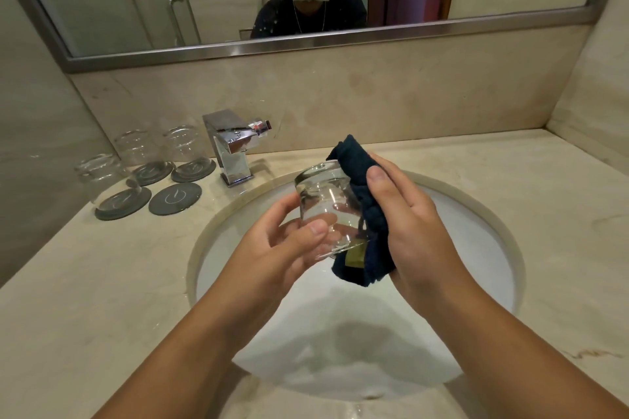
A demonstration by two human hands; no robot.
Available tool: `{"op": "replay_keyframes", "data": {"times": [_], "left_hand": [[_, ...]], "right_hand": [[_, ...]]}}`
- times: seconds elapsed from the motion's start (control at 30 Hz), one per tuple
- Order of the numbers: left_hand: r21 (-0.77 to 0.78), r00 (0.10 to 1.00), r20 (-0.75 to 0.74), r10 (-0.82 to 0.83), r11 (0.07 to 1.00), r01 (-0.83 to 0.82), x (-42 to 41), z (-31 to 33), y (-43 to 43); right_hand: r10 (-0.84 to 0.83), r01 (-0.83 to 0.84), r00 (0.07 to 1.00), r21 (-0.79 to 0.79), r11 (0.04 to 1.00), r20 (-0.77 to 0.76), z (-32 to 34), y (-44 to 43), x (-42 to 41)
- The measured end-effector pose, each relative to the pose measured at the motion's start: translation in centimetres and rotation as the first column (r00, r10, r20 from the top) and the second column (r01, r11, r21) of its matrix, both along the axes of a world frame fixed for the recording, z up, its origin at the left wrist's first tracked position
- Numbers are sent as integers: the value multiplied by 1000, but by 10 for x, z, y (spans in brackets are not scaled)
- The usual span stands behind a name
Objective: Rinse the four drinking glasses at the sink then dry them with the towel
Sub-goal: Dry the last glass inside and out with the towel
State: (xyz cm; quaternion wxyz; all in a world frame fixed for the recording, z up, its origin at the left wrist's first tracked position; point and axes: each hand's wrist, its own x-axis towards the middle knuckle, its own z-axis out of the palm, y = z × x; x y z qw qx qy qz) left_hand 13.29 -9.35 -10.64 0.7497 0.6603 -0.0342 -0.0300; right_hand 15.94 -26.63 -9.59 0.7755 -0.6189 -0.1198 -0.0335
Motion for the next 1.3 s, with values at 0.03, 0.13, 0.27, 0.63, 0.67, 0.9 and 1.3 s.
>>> {"op": "replay_keyframes", "data": {"times": [0.03,0.13,0.27,0.63,0.67,0.9,1.3], "left_hand": [[-17,1000,-6,-24,1000,24,0,0,0],[81,999,17,-52,995,50,0,3,-4],[144,994,71,86,985,-96,3,-2,-5],[324,993,111,47,942,-81,0,-4,-4],[298,993,105,52,951,-81,0,-4,-5],[17,999,52,9,1000,-10,0,-3,-2],[212,992,100,79,972,-99,4,-6,-5]], "right_hand": [[-1,2,1000,-22,1000,23,1,-1,-1],[-14,22,994,-77,997,110,2,-1,-4],[-46,86,979,-200,976,198,1,-1,-7],[12,61,974,-316,947,225,-3,2,-6],[-5,73,975,-299,951,222,-2,2,-6],[-36,35,998,16,999,55,4,1,-1],[-83,110,976,-125,986,202,1,4,-11]]}}
